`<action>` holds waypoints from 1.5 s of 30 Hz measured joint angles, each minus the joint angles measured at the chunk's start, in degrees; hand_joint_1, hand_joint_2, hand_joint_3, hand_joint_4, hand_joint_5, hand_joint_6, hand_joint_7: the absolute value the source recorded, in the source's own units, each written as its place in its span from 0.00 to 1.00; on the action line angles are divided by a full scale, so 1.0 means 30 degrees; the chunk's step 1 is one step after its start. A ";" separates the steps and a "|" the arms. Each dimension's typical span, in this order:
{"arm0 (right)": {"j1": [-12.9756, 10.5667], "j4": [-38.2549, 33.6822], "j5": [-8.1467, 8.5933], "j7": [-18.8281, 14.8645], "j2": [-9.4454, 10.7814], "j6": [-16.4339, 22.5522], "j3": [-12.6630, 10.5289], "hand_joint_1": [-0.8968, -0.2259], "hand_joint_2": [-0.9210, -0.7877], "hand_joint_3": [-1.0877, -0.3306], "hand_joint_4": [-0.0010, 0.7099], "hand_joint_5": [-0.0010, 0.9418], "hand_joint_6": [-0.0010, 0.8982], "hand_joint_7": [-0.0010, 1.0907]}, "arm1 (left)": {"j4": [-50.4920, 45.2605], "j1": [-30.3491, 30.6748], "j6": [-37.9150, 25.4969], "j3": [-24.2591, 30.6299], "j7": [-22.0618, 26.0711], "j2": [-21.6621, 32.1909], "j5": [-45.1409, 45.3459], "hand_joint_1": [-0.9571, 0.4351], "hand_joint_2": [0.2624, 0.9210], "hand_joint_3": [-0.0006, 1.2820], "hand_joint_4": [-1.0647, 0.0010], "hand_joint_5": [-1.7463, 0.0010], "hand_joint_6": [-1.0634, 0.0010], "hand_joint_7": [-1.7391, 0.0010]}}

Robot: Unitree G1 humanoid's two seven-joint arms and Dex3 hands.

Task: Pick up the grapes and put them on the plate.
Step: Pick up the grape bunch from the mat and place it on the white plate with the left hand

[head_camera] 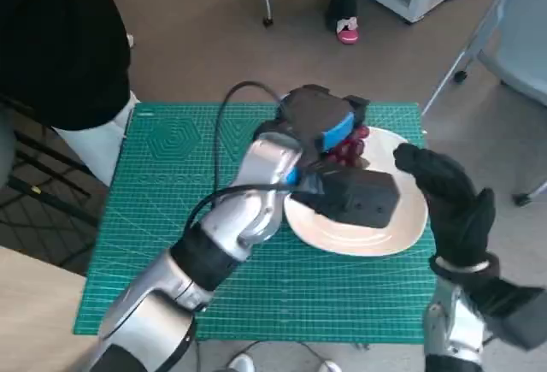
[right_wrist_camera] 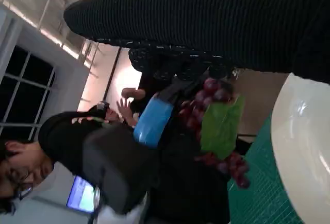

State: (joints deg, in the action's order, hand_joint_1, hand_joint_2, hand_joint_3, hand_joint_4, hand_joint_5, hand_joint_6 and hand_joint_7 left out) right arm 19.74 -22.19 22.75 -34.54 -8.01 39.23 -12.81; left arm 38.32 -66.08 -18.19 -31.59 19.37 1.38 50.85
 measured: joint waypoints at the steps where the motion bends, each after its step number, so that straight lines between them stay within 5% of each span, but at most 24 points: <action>1: -0.0087 0.0081 -0.0002 0.0050 -0.0006 0.0026 -0.0056 0.47 0.00 0.39 0.51 0.01 0.00 0.41 | 0.0530 -0.0284 -0.0006 -0.0017 -0.0005 -0.0231 -0.0111 0.69 1.00 0.24 0.61 0.17 0.67 0.17; 10: -0.0466 0.0648 -0.0213 0.0910 -0.0013 0.0243 -0.0244 0.47 0.00 0.41 0.52 0.01 0.01 0.41 | 0.3499 -0.1744 0.0328 -0.0242 -0.0216 -0.1811 -0.1078 0.69 1.00 0.25 0.65 0.15 0.66 0.16; 18: -0.0759 0.0934 -0.0584 0.1648 -0.0081 0.0373 -0.0256 0.47 0.00 0.43 0.53 0.01 0.03 0.40 | 0.4080 -0.1838 0.1650 -0.0436 -0.0760 -0.2163 -0.1578 0.69 1.00 0.34 0.75 0.09 0.80 0.08; 20: -0.0845 0.1003 -0.0644 0.1777 -0.0141 0.0392 -0.0264 0.47 0.00 0.43 0.53 0.01 0.03 0.40 | 0.4346 -0.1920 0.1903 -0.0466 -0.0901 -0.2162 -0.1625 0.64 1.00 0.36 0.75 0.21 0.81 0.06; 24: -0.0967 0.1082 -0.0760 0.1955 -0.0246 0.0419 -0.0276 0.48 0.00 0.43 0.53 0.01 0.03 0.40 | 0.5056 -0.2188 0.2202 -0.0537 -0.1108 -0.2164 -0.1664 0.50 1.00 0.36 0.59 0.66 0.79 0.04; 29: -0.0982 0.1085 -0.0824 0.2066 -0.0266 0.0434 -0.0260 0.50 0.00 0.43 0.53 0.01 0.04 0.39 | 0.5827 -0.2432 0.2504 -0.0602 -0.1472 -0.2227 -0.1787 0.46 1.00 0.36 0.50 0.82 0.77 0.04; 38: -0.0980 0.1085 -0.0905 0.2179 -0.0267 0.0436 -0.0216 0.51 0.00 0.43 0.54 0.01 0.05 0.38 | 0.7090 -0.2902 0.2507 -0.0676 -0.1579 -0.2645 -0.2045 0.45 1.00 0.34 0.44 0.84 0.75 0.05; 40: -0.0980 0.1085 -0.0905 0.2201 -0.0268 0.0436 -0.0209 0.51 0.00 0.43 0.54 0.01 0.05 0.38 | 0.7290 -0.3003 0.2433 -0.0688 -0.1556 -0.2697 -0.2071 0.45 1.00 0.33 0.43 0.78 0.73 0.06; 42: -0.0980 0.1085 -0.0905 0.2216 -0.0268 0.0436 -0.0205 0.51 0.00 0.43 0.54 0.01 0.05 0.37 | 0.7481 -0.3117 0.2317 -0.0693 -0.1459 -0.2734 -0.2107 0.49 1.00 0.30 0.48 0.62 0.70 0.09; 45: -0.0978 0.1084 -0.0905 0.2231 -0.0267 0.0436 -0.0191 0.51 0.00 0.43 0.54 0.01 0.05 0.37 | 0.7847 -0.3349 0.2071 -0.0692 -0.0950 -0.2785 -0.2254 0.57 0.94 0.22 0.56 0.56 0.68 0.34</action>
State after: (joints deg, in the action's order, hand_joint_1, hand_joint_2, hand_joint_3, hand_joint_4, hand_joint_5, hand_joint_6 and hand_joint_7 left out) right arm 16.81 -18.93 20.03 -27.84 -8.82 40.54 -13.39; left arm 61.86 -76.13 -11.97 -33.67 16.52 -6.97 44.08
